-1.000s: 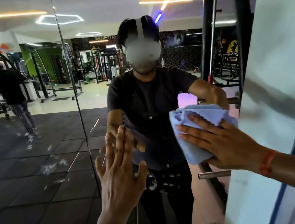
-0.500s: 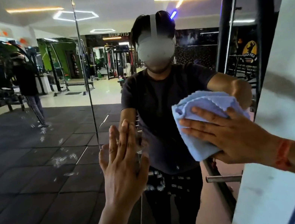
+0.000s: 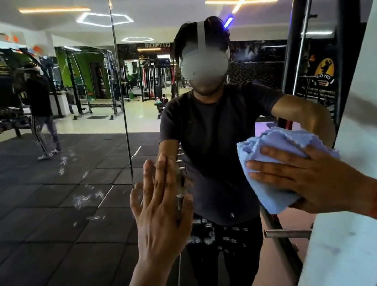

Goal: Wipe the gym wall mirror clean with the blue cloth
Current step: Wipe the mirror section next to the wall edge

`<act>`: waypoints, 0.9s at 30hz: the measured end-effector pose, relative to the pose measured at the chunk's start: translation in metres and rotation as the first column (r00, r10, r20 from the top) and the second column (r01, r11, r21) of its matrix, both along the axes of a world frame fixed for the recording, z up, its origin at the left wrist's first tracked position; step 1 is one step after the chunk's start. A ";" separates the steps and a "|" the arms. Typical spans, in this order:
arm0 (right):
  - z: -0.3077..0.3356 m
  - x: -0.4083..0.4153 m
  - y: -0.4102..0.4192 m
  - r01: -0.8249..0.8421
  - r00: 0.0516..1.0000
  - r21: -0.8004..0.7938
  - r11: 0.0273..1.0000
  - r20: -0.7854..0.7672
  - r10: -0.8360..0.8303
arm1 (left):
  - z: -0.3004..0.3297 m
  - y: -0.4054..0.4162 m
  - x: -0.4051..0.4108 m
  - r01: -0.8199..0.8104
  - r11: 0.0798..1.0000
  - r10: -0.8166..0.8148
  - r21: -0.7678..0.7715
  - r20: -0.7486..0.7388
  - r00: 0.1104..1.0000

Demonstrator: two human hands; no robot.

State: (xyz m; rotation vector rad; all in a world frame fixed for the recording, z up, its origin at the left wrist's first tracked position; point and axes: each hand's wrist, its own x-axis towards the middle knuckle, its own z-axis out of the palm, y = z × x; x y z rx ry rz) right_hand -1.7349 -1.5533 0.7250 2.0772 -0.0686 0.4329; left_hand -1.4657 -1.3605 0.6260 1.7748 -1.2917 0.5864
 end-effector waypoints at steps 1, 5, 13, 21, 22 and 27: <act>0.009 0.005 0.002 0.004 1.000 0.018 1.000 0.010 -0.004 | 0.002 0.001 0.001 -0.016 1.000 0.016 0.001 -0.017 1.000; 0.055 0.088 0.034 -0.057 0.954 0.071 0.996 0.298 0.033 | 0.021 -0.001 0.012 -0.023 1.000 0.023 0.007 -0.001 1.000; 0.008 0.072 0.023 -0.140 0.989 0.051 0.989 -0.043 0.142 | 0.040 0.006 0.039 0.001 1.000 -0.001 0.004 0.090 0.996; 0.097 0.132 0.061 -0.053 0.826 0.120 0.991 0.564 -0.024 | 0.055 0.008 0.052 -0.048 0.999 0.046 0.013 0.121 0.992; 0.081 0.149 0.067 -0.089 0.838 0.136 0.987 0.546 0.001 | 0.055 0.008 0.051 -0.043 0.999 0.042 0.009 0.108 0.993; -0.005 0.122 0.050 -0.153 0.988 0.099 0.983 0.035 0.150 | 0.059 0.014 0.053 -0.042 0.999 0.037 0.033 0.117 0.992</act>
